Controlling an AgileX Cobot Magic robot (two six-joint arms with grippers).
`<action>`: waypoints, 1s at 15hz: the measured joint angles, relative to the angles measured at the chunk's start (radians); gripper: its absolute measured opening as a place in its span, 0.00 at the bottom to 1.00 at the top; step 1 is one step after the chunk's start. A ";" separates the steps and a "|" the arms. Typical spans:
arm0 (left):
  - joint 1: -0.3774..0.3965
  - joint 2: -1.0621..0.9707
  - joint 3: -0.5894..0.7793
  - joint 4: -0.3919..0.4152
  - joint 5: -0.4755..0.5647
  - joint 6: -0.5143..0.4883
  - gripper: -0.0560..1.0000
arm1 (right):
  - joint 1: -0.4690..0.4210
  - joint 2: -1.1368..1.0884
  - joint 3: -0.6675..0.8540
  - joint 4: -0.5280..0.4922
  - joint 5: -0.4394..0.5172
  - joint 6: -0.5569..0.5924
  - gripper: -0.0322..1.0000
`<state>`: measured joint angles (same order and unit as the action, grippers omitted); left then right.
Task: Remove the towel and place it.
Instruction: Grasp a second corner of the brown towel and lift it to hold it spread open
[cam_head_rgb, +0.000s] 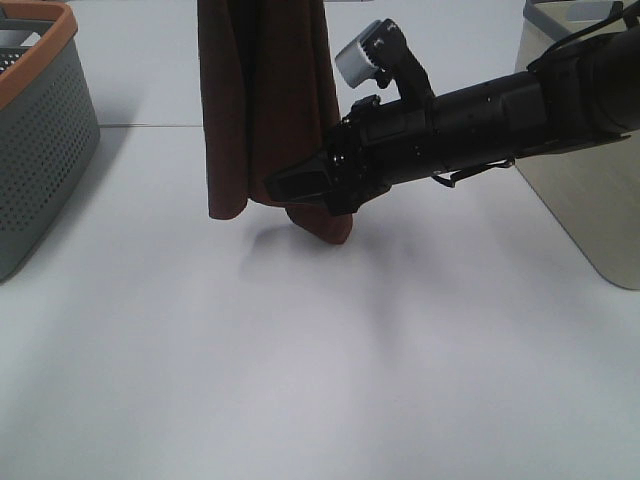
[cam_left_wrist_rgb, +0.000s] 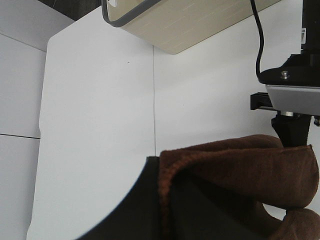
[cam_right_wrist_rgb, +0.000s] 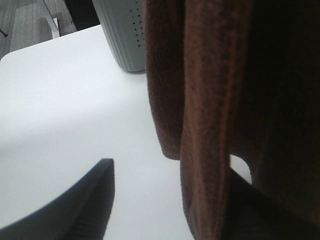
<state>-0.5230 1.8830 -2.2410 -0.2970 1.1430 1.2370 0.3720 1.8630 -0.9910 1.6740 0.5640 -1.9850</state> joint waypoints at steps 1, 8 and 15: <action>0.000 0.000 0.000 0.000 0.000 0.000 0.05 | 0.000 0.000 0.000 0.003 -0.006 0.000 0.49; 0.000 0.000 0.000 0.000 0.000 -0.018 0.05 | 0.000 0.048 0.002 0.002 -0.054 0.003 0.21; 0.000 0.000 0.000 0.000 0.000 -0.025 0.05 | 0.000 -0.034 0.004 -0.126 -0.054 0.127 0.03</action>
<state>-0.5230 1.8830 -2.2410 -0.2970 1.1430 1.2120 0.3720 1.8290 -0.9870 1.5480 0.5100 -1.8580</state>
